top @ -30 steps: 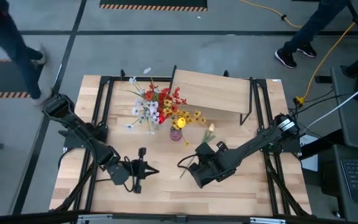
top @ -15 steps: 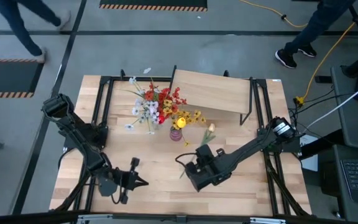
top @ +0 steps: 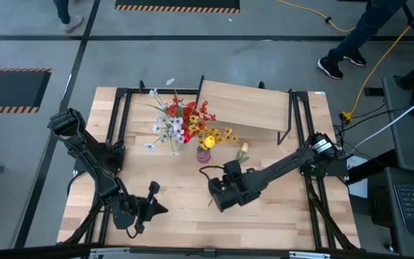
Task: Pick and place flowers into a vace then onto a shelf
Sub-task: Put the light yellow flower into the violet vase
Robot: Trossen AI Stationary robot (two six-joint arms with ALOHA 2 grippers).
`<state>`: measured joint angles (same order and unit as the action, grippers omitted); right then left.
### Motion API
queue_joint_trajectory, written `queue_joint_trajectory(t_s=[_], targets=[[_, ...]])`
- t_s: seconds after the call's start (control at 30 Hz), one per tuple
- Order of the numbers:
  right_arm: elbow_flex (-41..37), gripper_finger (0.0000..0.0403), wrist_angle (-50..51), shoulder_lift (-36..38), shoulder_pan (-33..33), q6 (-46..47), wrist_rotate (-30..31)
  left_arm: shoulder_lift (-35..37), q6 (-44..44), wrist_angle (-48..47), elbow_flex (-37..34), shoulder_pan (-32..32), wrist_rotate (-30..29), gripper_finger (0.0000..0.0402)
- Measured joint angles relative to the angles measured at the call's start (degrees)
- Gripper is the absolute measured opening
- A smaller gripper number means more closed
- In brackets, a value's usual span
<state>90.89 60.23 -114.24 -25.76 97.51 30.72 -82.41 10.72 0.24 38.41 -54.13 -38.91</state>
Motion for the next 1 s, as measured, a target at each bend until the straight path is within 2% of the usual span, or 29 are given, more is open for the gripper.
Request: queue_joint_trajectory(t_s=[0.13, 0.3, 0.57, 0.73, 1.0], targets=[[0.0, 0.0013, -0.1, 0.0, 1.2, 0.0, -0.1, 0.0, -0.1, -2.4, 0.0, 0.0, 0.0, 0.0003], [0.0, 0.0058, -0.3, 0.0, 1.2, 0.2, -0.2, 0.0, 0.7, -5.6, 0.0, 0.0, 0.1, 0.0005], [-0.2, 0.0124, 0.0, -2.6, 1.2, 5.6, -1.3, 0.0, 0.6, -6.5, 0.0, 0.0, 4.2, 0.0004], [-0.3, 0.013, 2.0, -4.8, 1.1, 13.0, -1.7, 0.0, 1.3, -6.6, 0.0, -0.2, 5.7, 0.0004], [-0.3, 0.0125, 2.1, -9.1, 1.2, 17.9, -1.9, 0.0, 2.0, -6.6, 0.0, -0.2, 6.6, 0.0005]])
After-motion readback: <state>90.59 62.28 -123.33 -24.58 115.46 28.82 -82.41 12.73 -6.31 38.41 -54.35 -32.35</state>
